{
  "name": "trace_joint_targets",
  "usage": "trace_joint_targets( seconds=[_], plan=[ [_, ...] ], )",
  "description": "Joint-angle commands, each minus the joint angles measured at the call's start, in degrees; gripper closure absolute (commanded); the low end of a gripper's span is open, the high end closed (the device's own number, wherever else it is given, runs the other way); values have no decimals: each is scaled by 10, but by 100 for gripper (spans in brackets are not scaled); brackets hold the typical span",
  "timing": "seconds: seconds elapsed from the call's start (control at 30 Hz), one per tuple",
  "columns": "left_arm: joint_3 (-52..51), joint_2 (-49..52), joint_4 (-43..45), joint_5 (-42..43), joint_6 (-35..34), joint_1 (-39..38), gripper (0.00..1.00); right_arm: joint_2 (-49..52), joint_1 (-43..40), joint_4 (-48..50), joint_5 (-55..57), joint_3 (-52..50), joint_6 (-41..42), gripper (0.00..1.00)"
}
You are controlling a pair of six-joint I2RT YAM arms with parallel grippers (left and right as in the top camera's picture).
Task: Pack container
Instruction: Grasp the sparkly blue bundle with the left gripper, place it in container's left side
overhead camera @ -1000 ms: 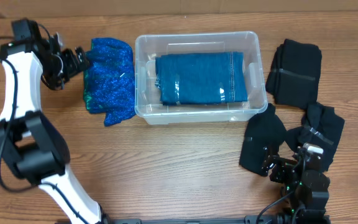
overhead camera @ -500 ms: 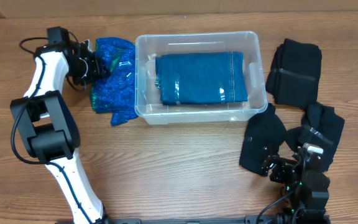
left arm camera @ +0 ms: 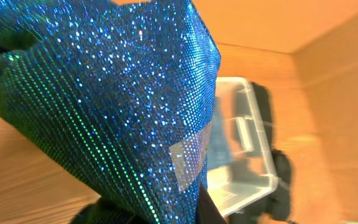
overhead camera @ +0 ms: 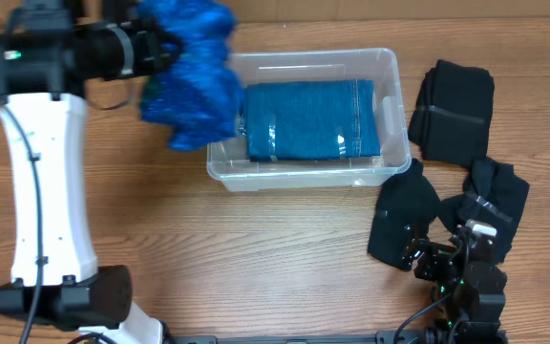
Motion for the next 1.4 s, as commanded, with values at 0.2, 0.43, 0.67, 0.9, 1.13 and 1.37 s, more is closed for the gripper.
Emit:
trace_joint_targets(
  seconds=[0.2,0.43,0.67,0.9,1.13,1.37],
  plan=[
    [-19,100,111,-154,-224,-198,96,-5,0,2,1,-10,0,0],
    [-19,219,74,-129,-146,-162,93,-5,0,2,1,-10,0,0],
    [-19,175,-3,-176,-89,-120,10,-5,0,2,1,-10,0,0],
    [-19,178,150,-231,46,-212,43,-5,0,2,1,-10,0,0],
    [-19,351,123,-288,25,-214,60,-5,0,2,1,-10,0,0],
    [92,275,-21,-296,26,-212,50,-5,0,2,1,-10,0,0]
  ],
)
